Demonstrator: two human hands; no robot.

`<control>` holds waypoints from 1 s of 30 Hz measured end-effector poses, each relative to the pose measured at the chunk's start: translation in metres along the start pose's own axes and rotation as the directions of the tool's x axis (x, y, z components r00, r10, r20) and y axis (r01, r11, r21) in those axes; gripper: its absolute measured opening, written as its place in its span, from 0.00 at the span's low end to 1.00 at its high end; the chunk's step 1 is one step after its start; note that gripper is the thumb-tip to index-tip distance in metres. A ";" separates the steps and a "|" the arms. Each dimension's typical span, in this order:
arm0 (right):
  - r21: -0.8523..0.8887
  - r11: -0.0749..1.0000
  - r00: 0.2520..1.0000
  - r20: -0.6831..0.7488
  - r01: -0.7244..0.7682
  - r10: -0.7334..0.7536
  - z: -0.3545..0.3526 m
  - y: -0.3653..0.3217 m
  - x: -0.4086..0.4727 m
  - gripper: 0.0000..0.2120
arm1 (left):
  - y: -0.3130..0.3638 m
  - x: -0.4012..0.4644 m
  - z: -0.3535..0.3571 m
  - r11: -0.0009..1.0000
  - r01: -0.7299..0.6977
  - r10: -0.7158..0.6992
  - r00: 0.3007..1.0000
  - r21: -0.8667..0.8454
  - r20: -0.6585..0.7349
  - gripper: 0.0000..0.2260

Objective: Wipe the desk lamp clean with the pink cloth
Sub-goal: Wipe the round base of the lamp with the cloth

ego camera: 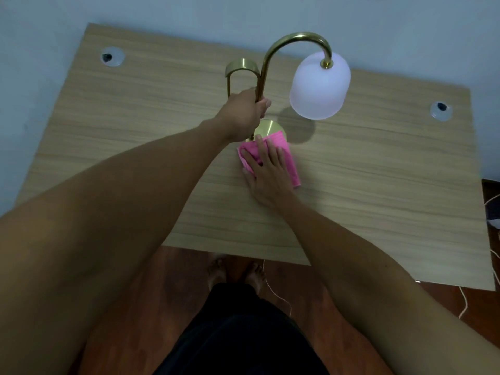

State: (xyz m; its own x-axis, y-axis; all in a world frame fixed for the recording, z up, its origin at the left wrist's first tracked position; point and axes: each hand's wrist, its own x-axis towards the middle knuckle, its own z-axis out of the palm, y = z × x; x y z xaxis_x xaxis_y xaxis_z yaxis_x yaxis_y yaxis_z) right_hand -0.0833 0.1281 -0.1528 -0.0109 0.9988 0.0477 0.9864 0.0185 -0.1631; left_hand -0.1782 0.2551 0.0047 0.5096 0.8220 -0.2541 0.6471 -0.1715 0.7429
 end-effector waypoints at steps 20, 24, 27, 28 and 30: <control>0.811 0.414 0.853 0.186 -0.414 0.488 -0.058 0.024 0.040 0.19 | 0.000 0.000 -0.002 0.998 -0.032 0.033 0.999 0.062 -0.009 0.16; 0.342 0.771 0.842 0.166 -0.537 0.513 0.010 -0.006 0.042 0.31 | -0.004 0.003 -0.001 0.997 -0.047 0.048 0.999 0.064 -0.019 0.16; 0.369 0.639 0.719 0.130 -0.675 0.683 0.014 -0.061 0.033 0.35 | -0.006 0.003 0.001 0.998 -0.045 0.046 0.999 0.055 -0.019 0.15; 0.406 0.583 0.677 0.132 -0.703 0.724 0.011 -0.081 0.031 0.33 | -0.005 0.003 0.001 0.998 -0.045 0.046 0.999 0.047 -0.015 0.15; 0.457 0.543 0.669 0.171 -0.704 0.723 -0.004 -0.113 0.030 0.33 | -0.006 0.003 0.000 0.999 -0.044 0.045 0.999 0.030 -0.005 0.15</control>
State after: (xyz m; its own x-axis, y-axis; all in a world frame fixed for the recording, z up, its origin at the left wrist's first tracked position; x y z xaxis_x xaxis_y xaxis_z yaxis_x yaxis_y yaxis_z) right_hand -0.1940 0.1555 -0.1295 0.6783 0.6893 -0.2548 0.4687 -0.6728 -0.5724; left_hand -0.1804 0.2585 -0.0006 0.5349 0.8165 -0.2174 0.6407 -0.2242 0.7343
